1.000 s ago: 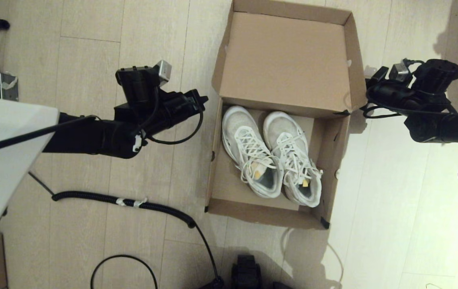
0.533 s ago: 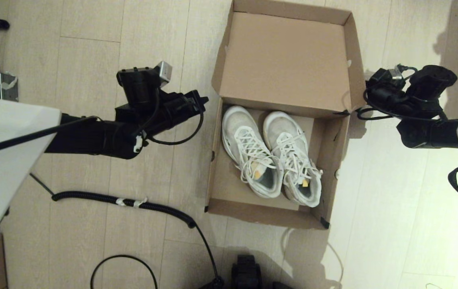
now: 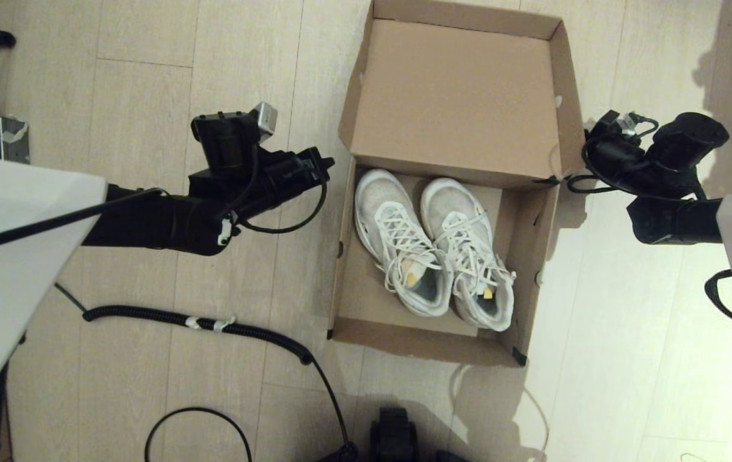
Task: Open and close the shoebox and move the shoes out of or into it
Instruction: Close the shoe box
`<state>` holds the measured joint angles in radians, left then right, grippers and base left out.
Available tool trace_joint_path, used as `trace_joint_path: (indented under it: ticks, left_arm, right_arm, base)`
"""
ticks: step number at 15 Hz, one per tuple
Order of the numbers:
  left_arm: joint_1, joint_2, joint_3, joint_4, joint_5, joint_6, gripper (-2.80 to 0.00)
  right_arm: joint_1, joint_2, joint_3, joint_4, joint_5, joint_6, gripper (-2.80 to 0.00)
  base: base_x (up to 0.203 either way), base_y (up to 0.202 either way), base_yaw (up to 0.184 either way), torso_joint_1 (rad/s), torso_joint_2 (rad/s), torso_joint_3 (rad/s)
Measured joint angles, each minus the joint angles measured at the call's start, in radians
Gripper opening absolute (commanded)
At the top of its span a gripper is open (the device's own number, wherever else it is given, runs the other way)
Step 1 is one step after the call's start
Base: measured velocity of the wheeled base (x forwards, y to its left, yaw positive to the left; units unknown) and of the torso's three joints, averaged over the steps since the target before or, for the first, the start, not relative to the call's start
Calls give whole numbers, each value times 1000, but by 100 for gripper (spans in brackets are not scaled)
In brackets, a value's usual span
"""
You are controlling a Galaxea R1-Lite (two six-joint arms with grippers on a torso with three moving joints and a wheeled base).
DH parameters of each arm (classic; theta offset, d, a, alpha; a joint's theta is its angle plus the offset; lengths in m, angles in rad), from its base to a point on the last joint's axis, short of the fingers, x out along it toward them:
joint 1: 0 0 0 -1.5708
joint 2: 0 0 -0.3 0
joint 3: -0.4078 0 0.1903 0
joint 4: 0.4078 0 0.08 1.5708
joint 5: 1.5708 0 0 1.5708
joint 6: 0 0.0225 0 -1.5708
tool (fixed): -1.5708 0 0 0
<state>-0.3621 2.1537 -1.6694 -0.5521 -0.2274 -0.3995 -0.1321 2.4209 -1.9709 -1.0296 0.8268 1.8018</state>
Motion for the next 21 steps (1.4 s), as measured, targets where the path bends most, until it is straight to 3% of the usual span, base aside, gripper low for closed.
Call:
trace_joint_path:
  ticks: [3, 9, 13, 18, 21]
  left_arm:
    - [-1, 14, -12, -1, 1, 0, -280]
    - [-1, 24, -20, -2, 1, 0, -280]
    - [-9, 47, -58, -2, 1, 1, -280]
    - [-15, 115, -226, 1, 1, 5, -280]
    - [-13, 130, -262, -7, -7, 6, -280]
  right_arm:
    - [6, 10, 1, -85, 0, 111, -280]
    - [48, -16, 3, -104, 3, 180, -280]
    - [49, -42, 3, -136, 85, 224, -280]
    - [49, -69, 3, -170, 191, 260, -280]
    - [50, -79, 3, -175, 218, 272, -280]
  base:
    - [0, 0, 0, 0, 0, 0]
    - [0, 0, 0, 0, 0, 0]
    - [0, 0, 0, 0, 0, 0]
    - [0, 0, 0, 0, 0, 0]
    - [0, 0, 0, 0, 0, 0]
